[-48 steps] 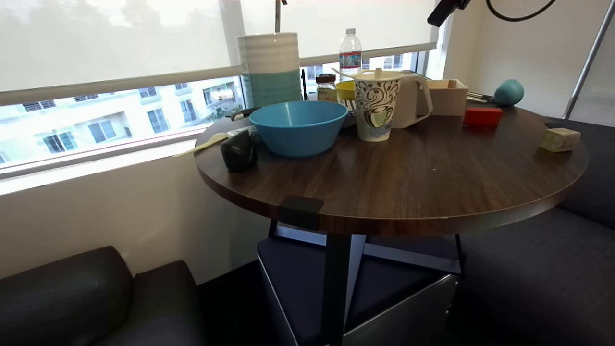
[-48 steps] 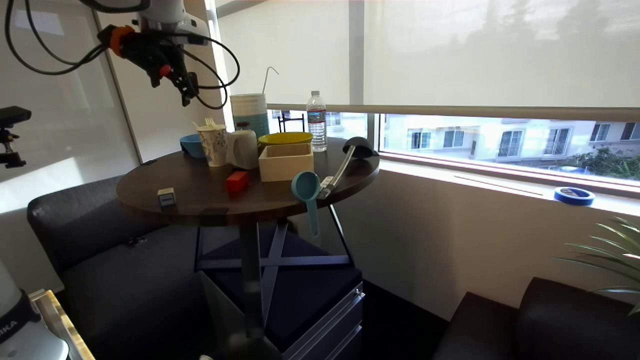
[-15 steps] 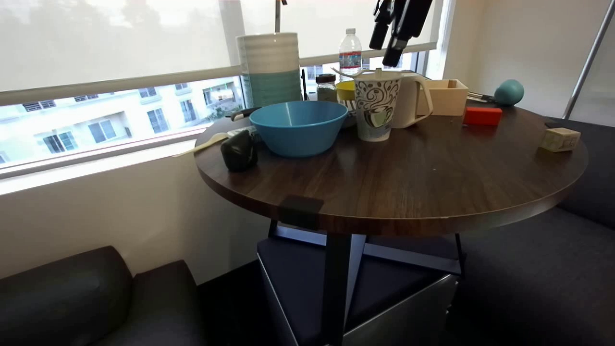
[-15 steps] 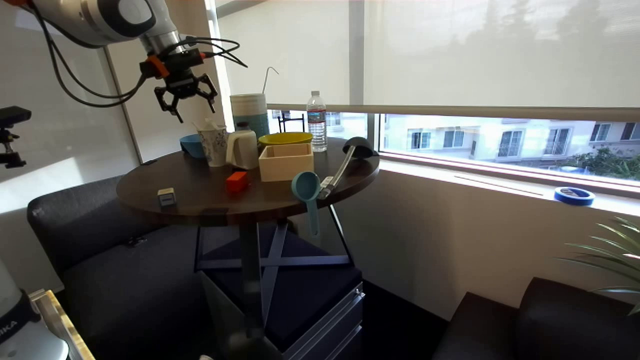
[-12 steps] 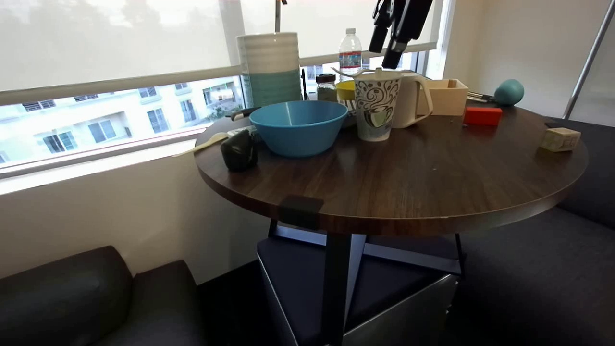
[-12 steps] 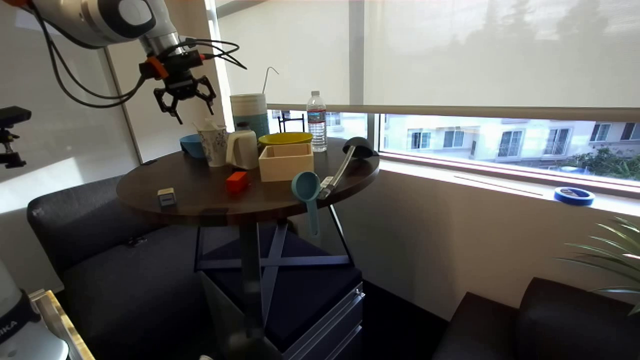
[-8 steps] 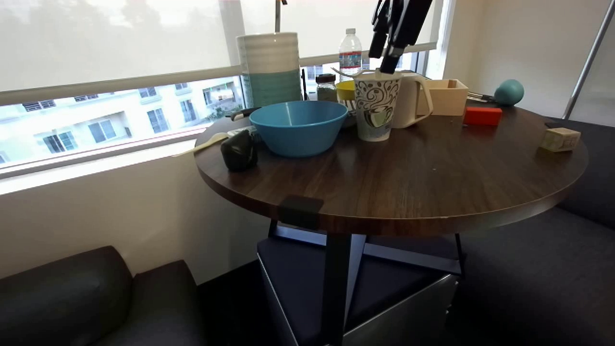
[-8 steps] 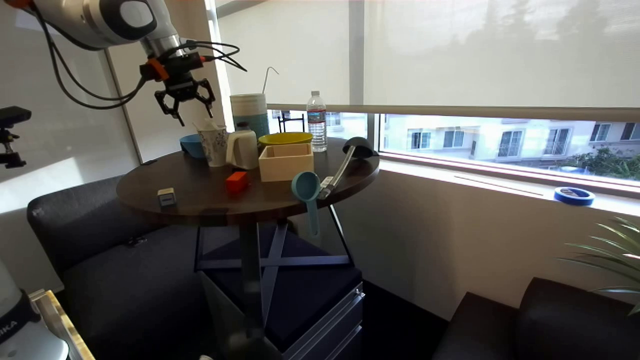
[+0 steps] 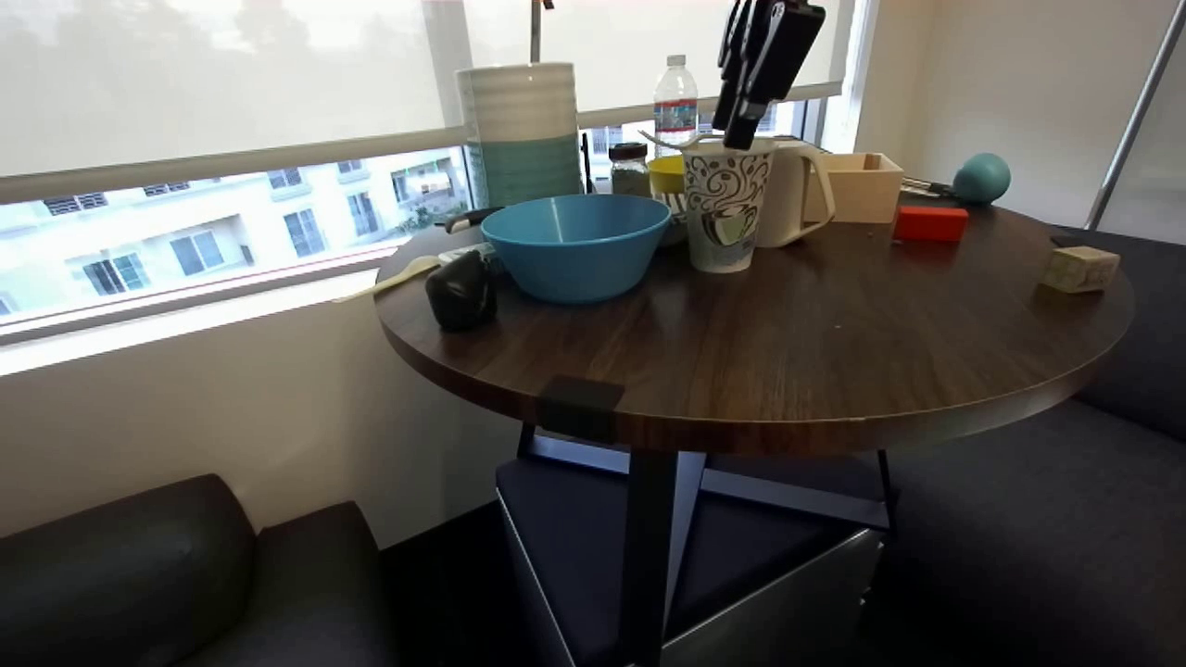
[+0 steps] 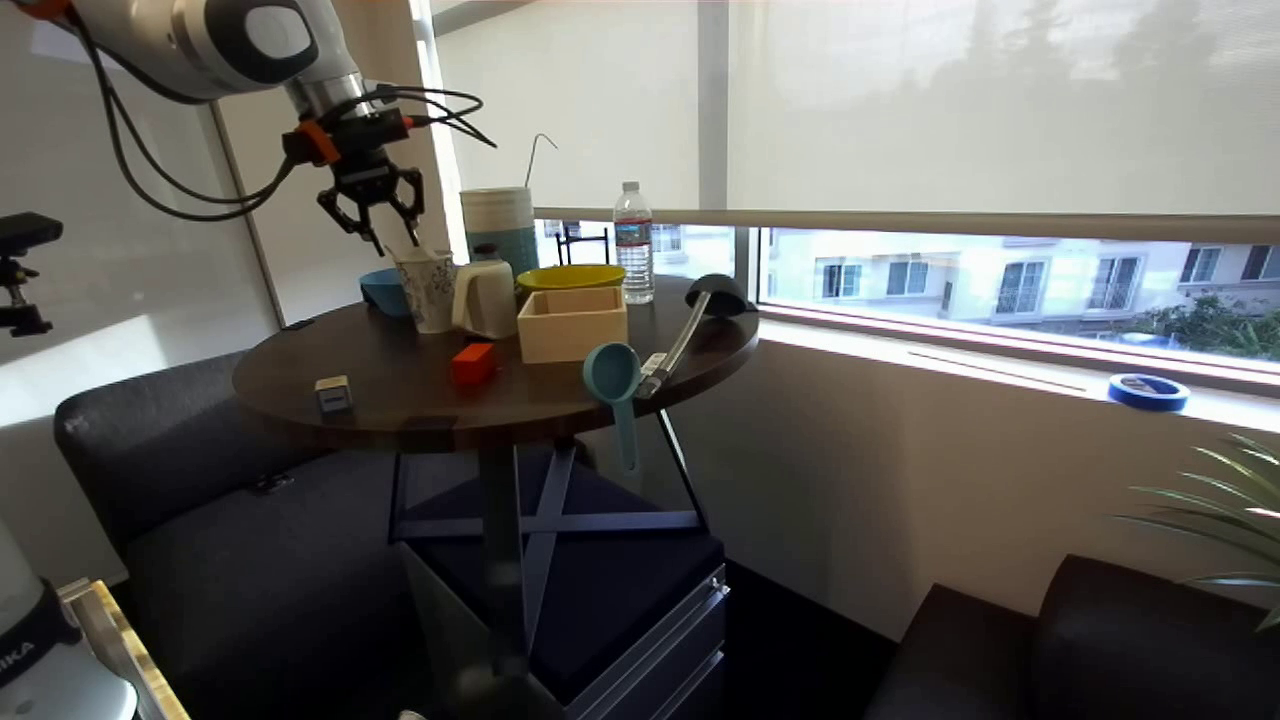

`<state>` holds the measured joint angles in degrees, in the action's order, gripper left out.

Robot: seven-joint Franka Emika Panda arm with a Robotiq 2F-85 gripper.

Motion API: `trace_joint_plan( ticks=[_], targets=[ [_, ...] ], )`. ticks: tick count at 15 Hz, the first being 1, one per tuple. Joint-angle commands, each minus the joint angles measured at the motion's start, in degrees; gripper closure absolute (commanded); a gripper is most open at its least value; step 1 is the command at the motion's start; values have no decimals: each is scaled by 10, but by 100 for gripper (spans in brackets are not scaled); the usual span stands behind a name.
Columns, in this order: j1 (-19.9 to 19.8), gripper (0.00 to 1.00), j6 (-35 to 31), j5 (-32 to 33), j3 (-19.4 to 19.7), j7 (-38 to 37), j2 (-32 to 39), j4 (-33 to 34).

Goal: Lay the fork and spoon over the cup

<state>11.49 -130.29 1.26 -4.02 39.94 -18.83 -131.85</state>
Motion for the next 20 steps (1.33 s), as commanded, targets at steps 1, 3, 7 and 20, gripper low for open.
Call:
trace_joint_plan(
  ticks=[1, 3, 7, 20],
  targets=[
    [5, 52, 0, -6, 3, -6, 5, 8],
    [5, 52, 1, -6, 4, -7, 4, 8],
    [4, 60, 0, -5, 4, -8, 4, 8],
    [2, 99, -3, 0, 4, -11, 1, 7]
  ],
)
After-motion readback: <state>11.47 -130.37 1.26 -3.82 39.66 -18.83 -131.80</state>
